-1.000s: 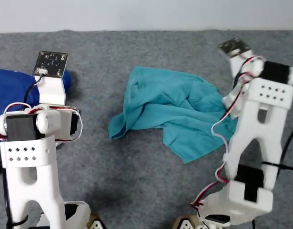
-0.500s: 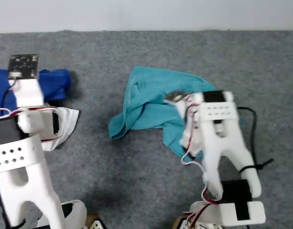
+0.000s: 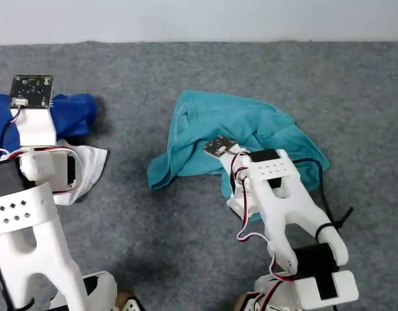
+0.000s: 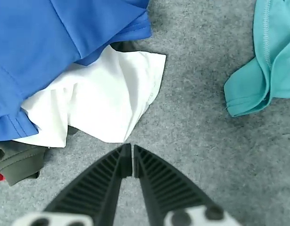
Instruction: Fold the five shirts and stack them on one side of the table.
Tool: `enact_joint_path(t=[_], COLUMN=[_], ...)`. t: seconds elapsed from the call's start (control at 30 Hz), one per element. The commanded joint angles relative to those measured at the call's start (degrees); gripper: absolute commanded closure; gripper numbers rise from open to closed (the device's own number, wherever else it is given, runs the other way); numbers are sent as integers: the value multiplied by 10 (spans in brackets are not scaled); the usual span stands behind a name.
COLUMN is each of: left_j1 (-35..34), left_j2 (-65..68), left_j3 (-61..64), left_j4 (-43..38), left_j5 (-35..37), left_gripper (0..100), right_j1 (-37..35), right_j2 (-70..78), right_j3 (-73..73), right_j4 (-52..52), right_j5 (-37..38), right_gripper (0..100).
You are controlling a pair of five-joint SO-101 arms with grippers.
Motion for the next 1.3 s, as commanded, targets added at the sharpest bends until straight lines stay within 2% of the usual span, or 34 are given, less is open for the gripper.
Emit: enact_joint_path(t=[0.0,0.23,0.47,0.63,0.8,1.0,1.13,1.27], left_j1=[-4,-4,-4,-2,0,6,72,155], left_j2=[-16,-16,-14,-13,-15,-11,-11,-11], left_j3=[-3,-3,-2,-2,-2,-1,16,41], left_j4=[2,2,2,2,2,2,4,2], left_j5=[-8,-8,-7,-5,-6,-8,-42,-45], left_gripper=[986,986,986,986,986,985,985,985], right_j1=[12,8,0,2,4,61,132,207], right_j2=[23,122,148,135,36,-159,-293,-406], right_j3=[-5,-22,-52,-53,-53,-53,-53,-53], right_j4=[-17,-22,-7,7,68,165,199,202], right_j5=[-4,-9,-4,-4,30,96,166,226], right_gripper=[712,723,998,987,989,989,989,989])
